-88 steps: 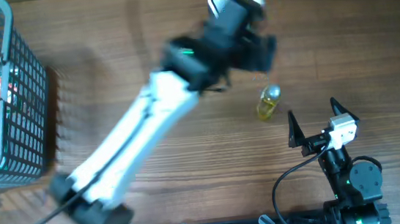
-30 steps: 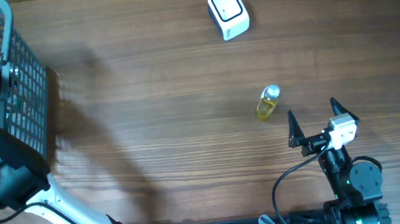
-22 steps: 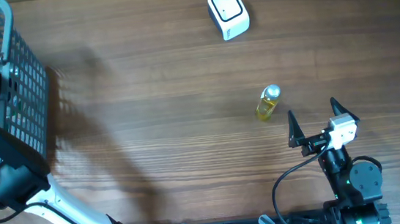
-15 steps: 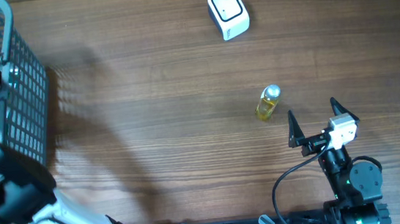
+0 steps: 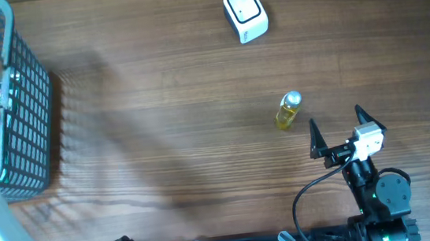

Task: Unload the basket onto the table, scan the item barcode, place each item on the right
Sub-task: 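Carry the pink tissue pack beside the bottle and release it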

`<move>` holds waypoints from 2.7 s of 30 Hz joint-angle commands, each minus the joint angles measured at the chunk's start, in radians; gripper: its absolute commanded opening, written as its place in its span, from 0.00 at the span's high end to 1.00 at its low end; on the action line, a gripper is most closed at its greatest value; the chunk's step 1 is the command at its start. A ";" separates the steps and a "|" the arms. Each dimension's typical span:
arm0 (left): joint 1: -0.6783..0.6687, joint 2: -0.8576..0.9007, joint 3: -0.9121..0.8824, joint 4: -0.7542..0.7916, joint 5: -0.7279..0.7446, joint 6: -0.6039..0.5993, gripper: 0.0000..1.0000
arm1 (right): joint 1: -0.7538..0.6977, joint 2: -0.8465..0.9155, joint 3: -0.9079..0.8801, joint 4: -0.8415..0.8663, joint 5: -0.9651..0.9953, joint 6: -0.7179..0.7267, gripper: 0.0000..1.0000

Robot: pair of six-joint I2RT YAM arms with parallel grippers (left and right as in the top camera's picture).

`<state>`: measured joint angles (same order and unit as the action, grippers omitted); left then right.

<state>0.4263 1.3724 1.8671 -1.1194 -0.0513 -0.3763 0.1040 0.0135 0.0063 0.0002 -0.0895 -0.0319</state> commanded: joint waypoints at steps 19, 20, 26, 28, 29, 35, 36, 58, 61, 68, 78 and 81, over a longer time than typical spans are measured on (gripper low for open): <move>-1.005 0.242 -0.348 0.051 -0.044 -0.257 0.43 | 0.003 -0.006 -0.001 0.005 -0.014 -0.014 0.00; -1.033 0.266 -0.360 0.071 -0.048 -0.262 0.43 | 0.003 -0.006 -0.001 0.005 -0.014 -0.014 0.00; -1.206 0.462 -0.382 0.220 -0.127 -0.265 0.45 | 0.003 -0.006 -0.001 0.006 -0.014 -0.014 0.00; -1.246 0.501 -0.382 0.261 -0.159 -0.269 0.45 | 0.003 -0.006 -0.001 0.006 -0.014 -0.014 0.00; -1.263 0.516 -0.382 0.278 -0.169 -0.282 0.45 | 0.003 -0.006 -0.001 0.005 -0.014 -0.014 0.00; -1.305 0.557 -0.383 0.316 -0.205 -0.336 0.40 | 0.003 -0.006 -0.001 0.005 -0.014 -0.014 0.01; -1.305 0.562 -0.383 0.316 -0.204 -0.336 0.36 | 0.003 -0.006 -0.001 0.005 -0.014 -0.014 0.00; -1.306 0.460 -0.383 0.274 -0.107 -0.335 0.32 | 0.003 -0.006 -0.001 0.006 -0.014 -0.014 0.00; -1.306 0.461 -0.393 0.267 -0.107 -0.335 0.31 | 0.003 -0.006 -0.001 0.006 -0.014 -0.014 0.00; -1.304 0.463 -0.482 0.298 -0.110 -0.336 0.61 | 0.003 -0.006 -0.001 0.006 -0.014 -0.014 0.00; -1.250 0.366 -0.485 0.292 -0.111 -0.317 0.64 | 0.003 -0.006 -0.001 0.006 -0.014 -0.014 0.00; -1.220 0.320 -0.485 0.260 -0.129 -0.308 0.64 | 0.003 -0.006 -0.001 0.006 -0.014 -0.014 0.00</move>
<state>-0.8223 1.7660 1.3918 -0.8371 -0.1596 -0.7025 0.1040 0.0135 0.0063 0.0002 -0.0895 -0.0319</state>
